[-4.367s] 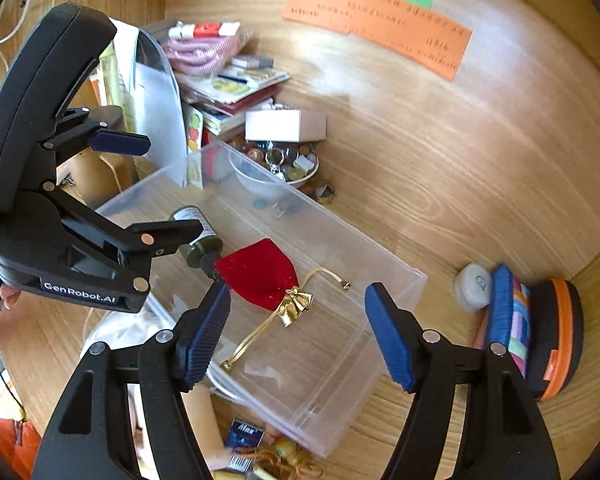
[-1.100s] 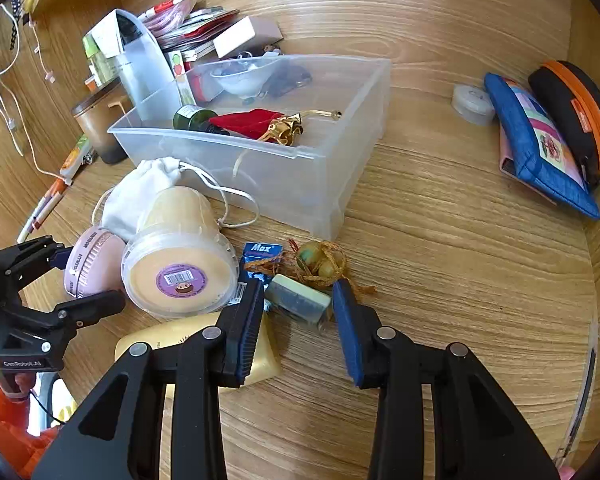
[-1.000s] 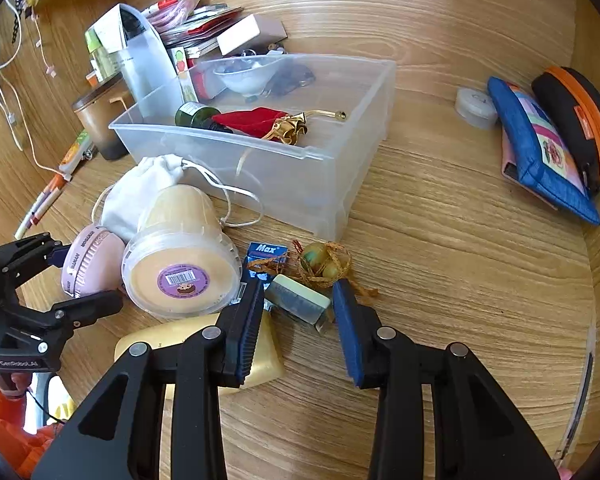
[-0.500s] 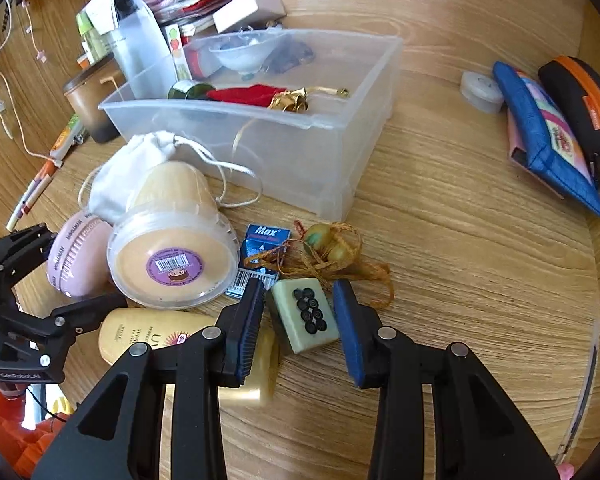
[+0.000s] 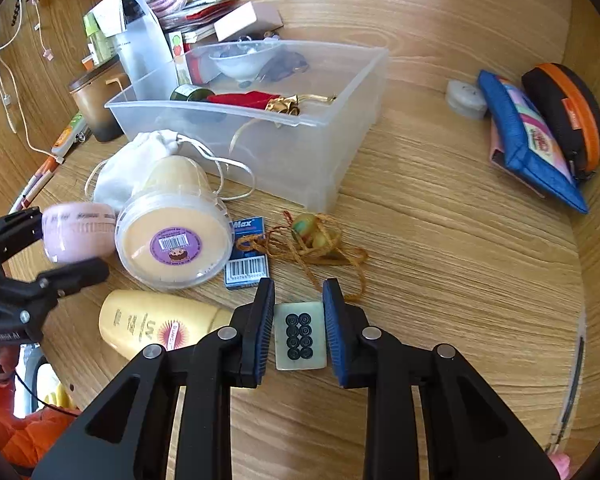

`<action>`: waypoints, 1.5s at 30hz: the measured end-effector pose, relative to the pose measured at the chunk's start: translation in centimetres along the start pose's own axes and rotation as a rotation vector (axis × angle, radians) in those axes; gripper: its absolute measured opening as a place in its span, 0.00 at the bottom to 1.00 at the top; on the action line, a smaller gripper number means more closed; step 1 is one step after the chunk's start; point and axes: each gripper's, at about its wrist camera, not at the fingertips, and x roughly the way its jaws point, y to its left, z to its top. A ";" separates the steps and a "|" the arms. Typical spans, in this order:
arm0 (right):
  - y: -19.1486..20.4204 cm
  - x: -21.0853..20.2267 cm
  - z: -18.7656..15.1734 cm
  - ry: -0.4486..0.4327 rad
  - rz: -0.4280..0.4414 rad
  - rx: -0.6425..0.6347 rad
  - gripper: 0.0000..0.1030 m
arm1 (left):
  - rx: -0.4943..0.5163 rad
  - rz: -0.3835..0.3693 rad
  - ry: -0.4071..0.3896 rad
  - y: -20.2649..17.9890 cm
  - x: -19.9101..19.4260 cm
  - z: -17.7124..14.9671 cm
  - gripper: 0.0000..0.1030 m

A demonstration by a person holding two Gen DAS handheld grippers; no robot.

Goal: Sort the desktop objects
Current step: 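Lift and carry the pink container and mahjong tile with both tools toward the box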

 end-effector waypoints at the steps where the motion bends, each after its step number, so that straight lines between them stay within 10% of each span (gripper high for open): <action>1: -0.2 -0.3 -0.1 -0.007 -0.005 0.004 0.22 | 0.000 0.001 -0.005 0.0 -0.2 0.1 0.60; 28: -2.3 -1.5 -4.0 0.009 -0.041 0.012 0.22 | 0.026 0.014 -0.032 -1.1 -1.2 0.6 0.60; 45: 0.1 -5.5 -0.1 -0.143 -0.030 -0.026 0.22 | 0.004 0.077 -0.131 1.5 -3.9 3.7 0.60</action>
